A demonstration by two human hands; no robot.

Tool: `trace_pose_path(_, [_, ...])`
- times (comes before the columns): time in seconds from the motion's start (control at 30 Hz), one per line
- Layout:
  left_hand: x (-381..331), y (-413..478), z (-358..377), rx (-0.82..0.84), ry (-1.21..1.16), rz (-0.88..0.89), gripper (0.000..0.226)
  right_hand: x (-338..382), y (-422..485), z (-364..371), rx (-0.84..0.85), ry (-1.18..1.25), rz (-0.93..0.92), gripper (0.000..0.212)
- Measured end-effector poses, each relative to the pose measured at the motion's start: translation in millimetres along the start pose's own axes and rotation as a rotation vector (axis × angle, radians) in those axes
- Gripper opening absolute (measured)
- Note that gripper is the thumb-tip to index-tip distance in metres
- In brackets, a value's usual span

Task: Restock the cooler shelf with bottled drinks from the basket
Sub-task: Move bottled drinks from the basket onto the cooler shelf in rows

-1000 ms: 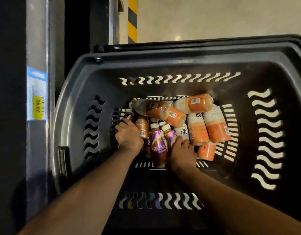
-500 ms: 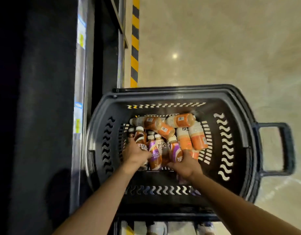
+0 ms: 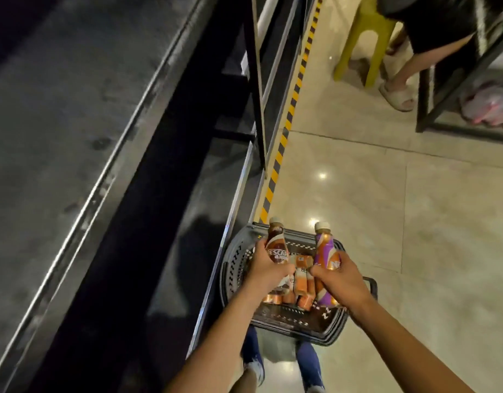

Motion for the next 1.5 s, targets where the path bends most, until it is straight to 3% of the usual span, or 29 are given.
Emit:
trace_pose_path(0.27, [-74, -191, -18, -0.209, -0.210, 0.271, 0.070, 107, -135, 6, 0.100, -0.077, -0.273, 0.037])
trace_pose_path(0.4, [-63, -277, -24, -0.388, -0.339, 0.303, 0.067, 139, -189, 34, 0.206, -0.122, -0.414, 0.028])
trace_pose_path(0.7, [-17, -471, -41, -0.729, -0.423, 0.489, 0.057, 165, -337, 139, 0.545, -0.307, -0.664, 0.030])
trace_pose_path(1.0, [106, -691, -34, -1.094, -0.477, 0.572, 0.072, 108, -526, 256, 0.862, -0.385, -0.792, 0.042])
trace_pose_path(1.23, [231, -849, -11, -1.304, -0.515, 0.573, 0.071, 4, -686, 355, 1.140, -0.449, -0.861, 0.029])
trace_pose_path(1.5, [335, -975, 1, -1.531, -0.503, 0.561, 0.073, -73, -810, 433, 1.303, -0.446, -0.897, 0.030])
Point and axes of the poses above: each hand's wrist, its own y-axis towards the middle knuckle, its own z-axis out of the palm, x = y × z, the point moved 9 cm from there along y, towards the middle knuckle, and after that the axes turned 10 degrees about x, right-handed, at the moved point
